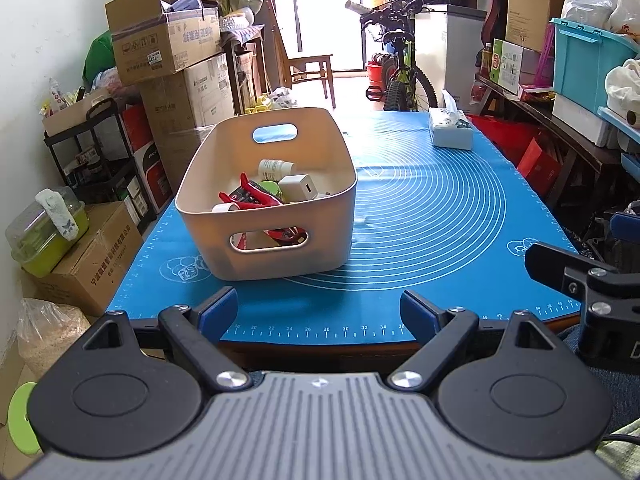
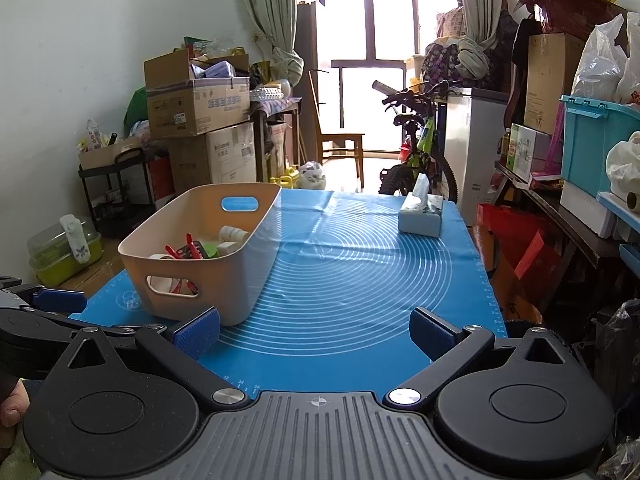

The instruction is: Organize rigid objects

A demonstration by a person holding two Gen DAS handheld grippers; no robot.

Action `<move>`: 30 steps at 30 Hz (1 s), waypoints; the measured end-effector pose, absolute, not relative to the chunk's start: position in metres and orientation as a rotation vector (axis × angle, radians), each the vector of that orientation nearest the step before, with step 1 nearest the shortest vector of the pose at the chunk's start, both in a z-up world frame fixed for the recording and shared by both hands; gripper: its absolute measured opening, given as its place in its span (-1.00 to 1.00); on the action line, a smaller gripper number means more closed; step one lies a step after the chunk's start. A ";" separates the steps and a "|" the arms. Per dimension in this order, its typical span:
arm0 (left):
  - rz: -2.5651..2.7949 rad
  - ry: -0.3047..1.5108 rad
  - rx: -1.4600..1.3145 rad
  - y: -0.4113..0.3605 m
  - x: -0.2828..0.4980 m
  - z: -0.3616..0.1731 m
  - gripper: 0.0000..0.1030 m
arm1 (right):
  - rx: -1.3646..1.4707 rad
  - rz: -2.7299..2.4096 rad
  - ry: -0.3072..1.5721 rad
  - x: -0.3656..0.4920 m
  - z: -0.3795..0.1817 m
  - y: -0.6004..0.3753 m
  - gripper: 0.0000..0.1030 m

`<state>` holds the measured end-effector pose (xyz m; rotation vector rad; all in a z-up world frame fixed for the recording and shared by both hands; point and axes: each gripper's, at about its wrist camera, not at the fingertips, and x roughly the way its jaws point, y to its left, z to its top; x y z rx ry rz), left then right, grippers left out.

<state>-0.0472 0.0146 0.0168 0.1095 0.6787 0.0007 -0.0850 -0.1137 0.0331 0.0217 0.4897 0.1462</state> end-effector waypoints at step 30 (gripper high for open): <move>-0.001 0.682 0.120 0.013 -0.048 0.016 0.71 | 0.018 0.150 0.485 -0.087 0.034 -0.112 0.95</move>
